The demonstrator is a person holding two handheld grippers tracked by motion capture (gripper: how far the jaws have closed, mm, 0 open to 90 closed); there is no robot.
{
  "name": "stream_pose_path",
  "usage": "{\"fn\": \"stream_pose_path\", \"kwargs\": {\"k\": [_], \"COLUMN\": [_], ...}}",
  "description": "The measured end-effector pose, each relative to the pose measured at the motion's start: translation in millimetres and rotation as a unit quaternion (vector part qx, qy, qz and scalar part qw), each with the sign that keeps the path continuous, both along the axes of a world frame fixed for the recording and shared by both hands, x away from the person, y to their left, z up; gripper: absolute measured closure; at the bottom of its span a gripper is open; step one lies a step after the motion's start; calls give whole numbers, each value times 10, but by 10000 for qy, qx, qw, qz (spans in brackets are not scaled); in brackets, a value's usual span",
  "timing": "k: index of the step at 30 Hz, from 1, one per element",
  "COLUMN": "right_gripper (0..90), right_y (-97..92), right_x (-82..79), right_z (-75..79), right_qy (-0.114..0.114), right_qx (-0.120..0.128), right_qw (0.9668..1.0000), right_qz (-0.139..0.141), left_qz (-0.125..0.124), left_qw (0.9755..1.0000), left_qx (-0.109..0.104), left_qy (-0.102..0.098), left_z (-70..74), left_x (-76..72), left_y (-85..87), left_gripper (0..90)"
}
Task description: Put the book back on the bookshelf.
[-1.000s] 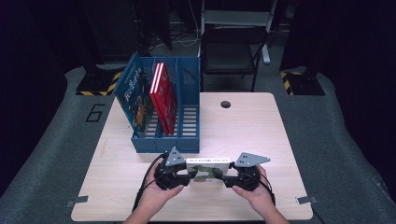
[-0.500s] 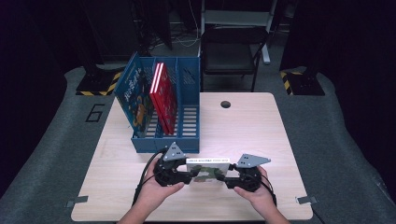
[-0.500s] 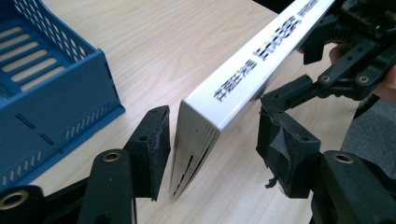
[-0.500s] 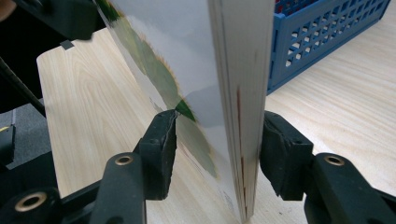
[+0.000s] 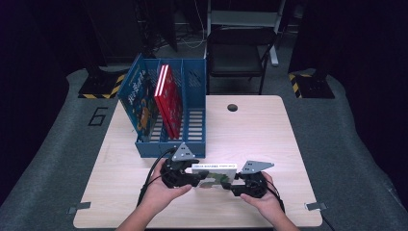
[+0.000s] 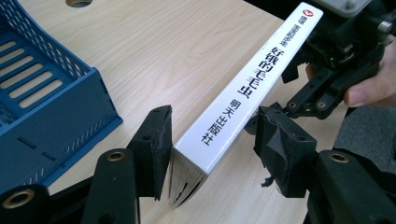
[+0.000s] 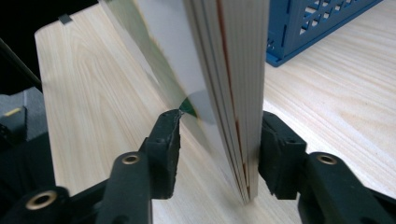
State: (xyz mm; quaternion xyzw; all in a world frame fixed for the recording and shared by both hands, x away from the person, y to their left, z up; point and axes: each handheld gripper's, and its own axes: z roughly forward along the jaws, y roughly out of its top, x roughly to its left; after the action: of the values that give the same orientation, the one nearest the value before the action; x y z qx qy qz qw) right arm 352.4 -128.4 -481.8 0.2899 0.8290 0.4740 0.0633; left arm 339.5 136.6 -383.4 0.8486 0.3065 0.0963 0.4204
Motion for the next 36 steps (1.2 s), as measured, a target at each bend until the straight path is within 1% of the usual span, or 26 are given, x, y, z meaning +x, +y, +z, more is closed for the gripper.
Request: {"fn": "stream_pose_path", "kwargs": {"k": [2,3,5,6,7,8,9,11,14,15,16,18,19,20,21,24,25,26,27,28,29,31,32,33,34,36], "right_gripper": [577,603,630,643,650,653,656,669,696,696,718,745,752,759,766,777,778,779,779,779,779,780,780,780,780,781], "right_y": [-4,-6,-6,2,2,7,12,12,13,13,26,41,47,62,70,102,107,115,112,107,113,104,109,109,98,102], "right_x": [-12,-11,-20,-31,-33,-34,-39,-47,-47,-47,-67,-89,-97,-120,-133,-166,-174,-183,-188,-192,-205,-216,-222,-222,-220,-228], "right_z": [5,8,13,13,14,13,13,19,29,29,45,58,67,78,87,120,128,135,146,160,172,203,214,214,225,239], "right_qy": [-9,-41,-8,-34,-28,-84,-94,-36,-127,-127,-195,-246,-276,-328,-349,-461,-478,-488,-545,-569,-615,-704,-720,-720,-767,-767], "right_qx": [-27,-40,-57,-82,-99,-102,-115,-126,-207,-207,-294,-323,-348,-383,-402,-454,-484,-466,-494,-514,-503,-572,-558,-558,-623,-617], "right_qw": [10000,10000,9998,9997,9996,9995,9995,9994,9986,9986,9978,9970,9962,9955,9951,9927,9922,9926,9920,9913,9920,9909,9913,9913,9900,9899], "right_qz": [-5,73,194,221,273,272,271,325,477,477,569,664,744,798,830,1018,1043,1010,1021,1068,984,997,945,945,1003,1024], "left_qz": [15,10,35,30,42,13,12,36,31,31,31,22,50,45,67,71,57,55,81,48,84,75,122,122,102,119], "left_qw": [10000,10000,10000,10000,10000,10000,10000,10000,10000,10000,10000,10000,10000,10000,10000,9999,10000,9999,9999,9999,9999,9999,9998,9998,9998,9998], "left_qx": [10,19,24,7,1,8,31,9,60,60,81,85,47,82,57,41,34,58,-33,6,-26,-39,-96,-96,-117,-126], "left_qy": [2,-30,-3,12,3,38,31,-7,-21,-21,-20,-45,2,1,-10,69,73,76,118,94,120,105,160,160,137,96], "left_z": [3,3,5,5,4,6,9,5,11,11,15,16,17,21,17,16,17,21,16,21,22,31,34,34,41,63], "left_x": [-5,1,10,14,15,17,17,19,22,22,25,39,43,47,53,63,69,74,71,77,73,73,63,63,68,69], "left_y": [3,11,26,32,38,49,52,54,63,63,72,95,106,116,122,144,154,166,168,185,191,215,215,215,228,250], "left_gripper": [454,438,422,416,413,413,413,408,400,395,389,378,370,366,362,343,340,338,337,335,333,330,330,330,330,327]}}
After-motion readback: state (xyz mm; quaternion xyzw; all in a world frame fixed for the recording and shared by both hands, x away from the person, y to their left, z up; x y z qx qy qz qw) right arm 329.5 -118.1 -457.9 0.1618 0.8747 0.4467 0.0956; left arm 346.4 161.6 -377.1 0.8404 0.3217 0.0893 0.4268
